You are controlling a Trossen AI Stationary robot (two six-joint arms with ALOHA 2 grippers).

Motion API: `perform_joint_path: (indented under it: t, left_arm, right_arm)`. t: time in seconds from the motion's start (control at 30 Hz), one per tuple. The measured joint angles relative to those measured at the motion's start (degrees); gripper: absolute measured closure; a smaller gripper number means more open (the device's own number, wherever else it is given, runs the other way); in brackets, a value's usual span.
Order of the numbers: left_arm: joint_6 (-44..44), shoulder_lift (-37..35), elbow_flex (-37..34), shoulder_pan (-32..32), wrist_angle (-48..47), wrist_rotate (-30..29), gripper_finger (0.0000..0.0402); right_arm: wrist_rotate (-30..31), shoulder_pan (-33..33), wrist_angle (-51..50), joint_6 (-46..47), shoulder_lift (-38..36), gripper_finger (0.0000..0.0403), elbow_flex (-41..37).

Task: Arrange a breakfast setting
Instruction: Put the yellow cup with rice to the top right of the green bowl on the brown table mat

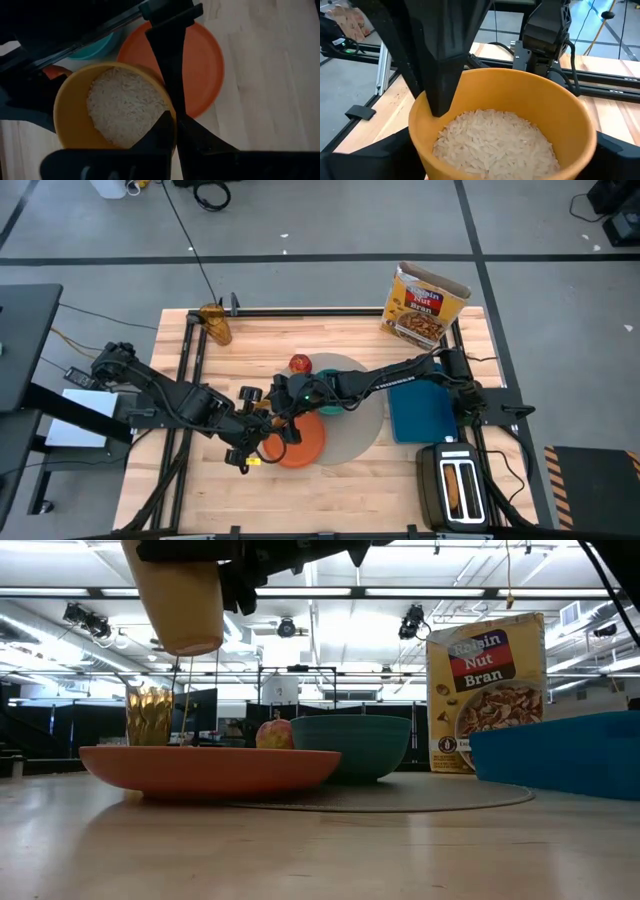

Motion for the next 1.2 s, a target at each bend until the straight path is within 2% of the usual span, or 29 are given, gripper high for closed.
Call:
perform_joint_path:
  t: [0.13,0.23,0.57,0.7,0.83,0.97,1.2]
  left_arm:
    - [-0.4,-0.1,0.0,0.3,-0.2,0.1,0.0384]
    - [-0.1,-0.1,0.0,0.3,-0.1,0.1,0.0367]
    - [-2.4,-3.1,0.2,0.3,0.6,0.1,0.0246]
    - [-4.7,-5.6,4.0,0.3,-2.5,0.2,0.0209]
    - [-6.6,-9.3,9.6,0.3,-3.7,0.2,0.0203]
    - [-6.1,-12.9,13.9,0.7,-0.4,-1.5,0.0215]
    - [1.1,-19.3,12.8,0.6,9.1,-3.1,0.0228]
  right_arm:
    - [0.3,0.0,0.1,-0.1,0.0,0.007,0.0]
    - [0.9,0.1,0.2,-0.3,0.0,0.0074,0.0]
    - [1.8,0.1,-0.1,-0.2,-0.2,0.0074,0.0]
    - [5.0,0.0,-3.6,0.0,-1.8,0.0074,-0.1]
    - [8.0,-1.0,-5.9,-0.2,-5.5,0.0075,-0.1]
    - [10.4,-3.2,-8.7,-0.1,-9.1,0.0075,-0.6]
    - [15.8,-7.9,-8.6,4.6,-18.1,0.0075,-9.4]
